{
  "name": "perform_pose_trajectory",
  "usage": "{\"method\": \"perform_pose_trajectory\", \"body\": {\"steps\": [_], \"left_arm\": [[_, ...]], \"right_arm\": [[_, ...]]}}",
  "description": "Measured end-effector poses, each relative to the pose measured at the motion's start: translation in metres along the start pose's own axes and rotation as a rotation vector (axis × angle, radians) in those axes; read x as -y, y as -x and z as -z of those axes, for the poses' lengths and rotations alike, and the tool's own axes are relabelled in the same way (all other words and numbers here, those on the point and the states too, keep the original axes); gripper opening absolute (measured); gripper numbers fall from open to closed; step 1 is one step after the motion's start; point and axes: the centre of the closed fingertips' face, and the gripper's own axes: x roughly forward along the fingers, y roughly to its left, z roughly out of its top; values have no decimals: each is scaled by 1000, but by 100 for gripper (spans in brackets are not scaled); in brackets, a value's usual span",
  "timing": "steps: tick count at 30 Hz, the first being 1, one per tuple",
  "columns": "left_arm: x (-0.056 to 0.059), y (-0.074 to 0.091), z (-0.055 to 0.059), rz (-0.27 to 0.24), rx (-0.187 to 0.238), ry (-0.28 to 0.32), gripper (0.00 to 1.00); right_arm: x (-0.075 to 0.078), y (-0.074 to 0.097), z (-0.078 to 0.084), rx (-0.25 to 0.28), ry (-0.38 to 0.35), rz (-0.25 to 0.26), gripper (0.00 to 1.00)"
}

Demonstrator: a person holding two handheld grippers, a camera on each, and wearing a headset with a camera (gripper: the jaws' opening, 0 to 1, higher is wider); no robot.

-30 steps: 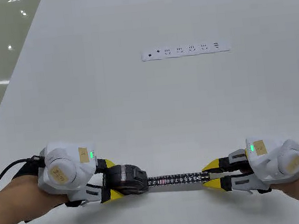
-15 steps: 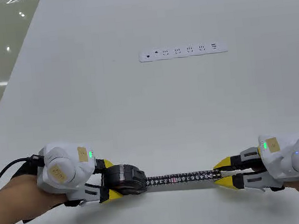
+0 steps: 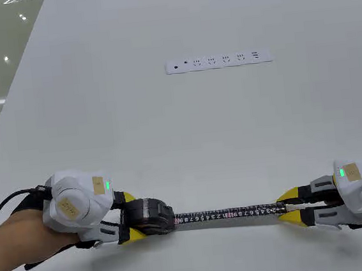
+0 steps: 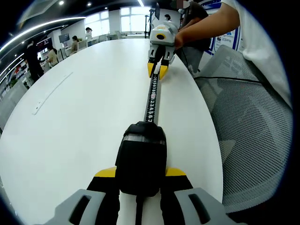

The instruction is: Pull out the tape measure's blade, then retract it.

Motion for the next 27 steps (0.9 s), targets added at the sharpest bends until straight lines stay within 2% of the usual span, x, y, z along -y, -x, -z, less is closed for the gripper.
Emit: {"method": "perform_pose_trajectory", "body": {"steps": [16, 27], "left_arm": [[0, 0, -1, -2, 0, -1, 30], [0, -1, -1, -1, 1, 0, 30]], "right_arm": [[9, 17, 16, -18, -33, 37, 11], [7, 25, 17, -28, -47, 46, 11]]}}
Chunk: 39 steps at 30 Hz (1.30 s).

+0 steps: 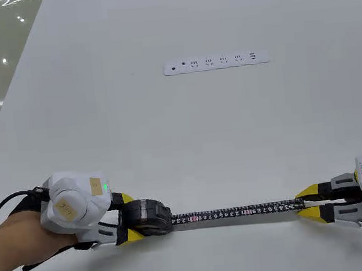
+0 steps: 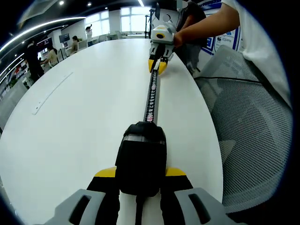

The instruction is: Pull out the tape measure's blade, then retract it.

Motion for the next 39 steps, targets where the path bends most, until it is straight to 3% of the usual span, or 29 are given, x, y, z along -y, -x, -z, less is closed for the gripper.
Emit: {"method": "perform_pose_trajectory", "body": {"steps": [16, 39], "left_arm": [[0, -1, -2, -21, 13, 23, 31], [-1, -1, -1, -48, -5, 37, 33]], "right_arm": [[-3, -6, 6, -14, -14, -9, 12], [-2, -6, 7, -26, -41, -20, 14]]}}
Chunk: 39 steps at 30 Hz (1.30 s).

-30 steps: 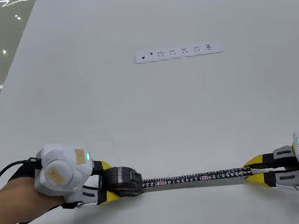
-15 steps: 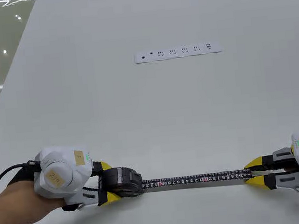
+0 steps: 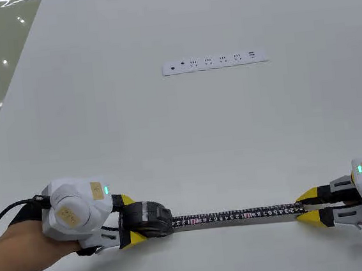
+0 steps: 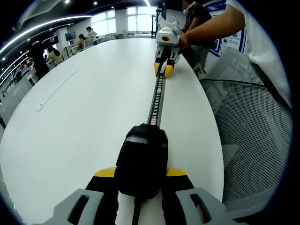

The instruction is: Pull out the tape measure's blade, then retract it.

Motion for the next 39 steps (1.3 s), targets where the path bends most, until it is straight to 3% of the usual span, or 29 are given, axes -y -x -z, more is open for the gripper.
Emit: {"method": "perform_pose_trajectory", "body": {"steps": [8, 14, 18, 19, 28, 31, 39], "left_arm": [[1, 0, -1, -9, -3, -7, 33], [1, 3, -5, -20, 12, -13, 35], [0, 7, -8, -26, 41, 23, 40], [3, 7, -10, -15, 52, 60, 42], [2, 15, -14, -44, 73, 85, 52], [3, 17, -16, -53, 89, 133, 58], [5, 27, -20, -86, 108, 183, 68]], "right_arm": [[-2, 2, 0, -2, -9, -4, 15], [-5, 4, -4, 4, -24, -7, 23], [-8, 4, -7, 6, -24, -9, 28], [-8, 4, -8, 7, -32, -8, 29], [-6, 8, -16, 8, -52, 20, 40], [-7, 8, -17, 5, -60, 24, 44], [-7, 11, -26, 13, -70, 46, 53]]}}
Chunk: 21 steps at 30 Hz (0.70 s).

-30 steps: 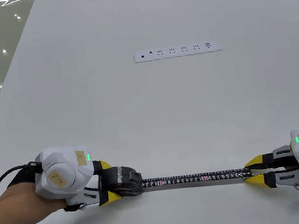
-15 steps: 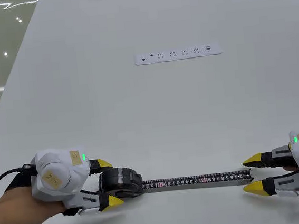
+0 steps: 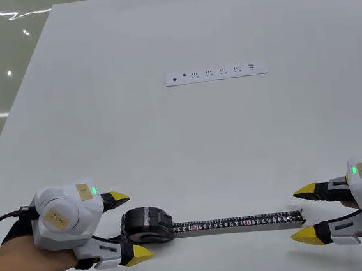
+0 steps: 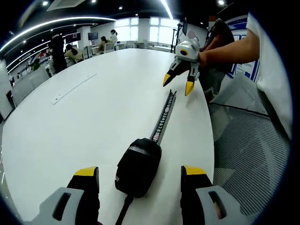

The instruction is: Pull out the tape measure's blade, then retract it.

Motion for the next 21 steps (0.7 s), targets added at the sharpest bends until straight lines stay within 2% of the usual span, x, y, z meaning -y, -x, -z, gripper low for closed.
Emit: {"method": "perform_pose_trajectory", "body": {"steps": [4, 10, 15, 21], "left_arm": [[0, 6, -3, -23, 12, 12, 70], [1, 17, -7, -57, 61, 67, 75], [2, 25, -6, -85, 81, 114, 78], [5, 35, 2, -107, 97, 161, 82]], "right_arm": [[-2, 4, -9, 17, -1, 13, 57], [-4, 8, -12, 19, -18, 41, 64], [-8, 11, -14, 7, -9, 72, 70], [-15, 12, -14, 15, -30, 91, 77]]}}
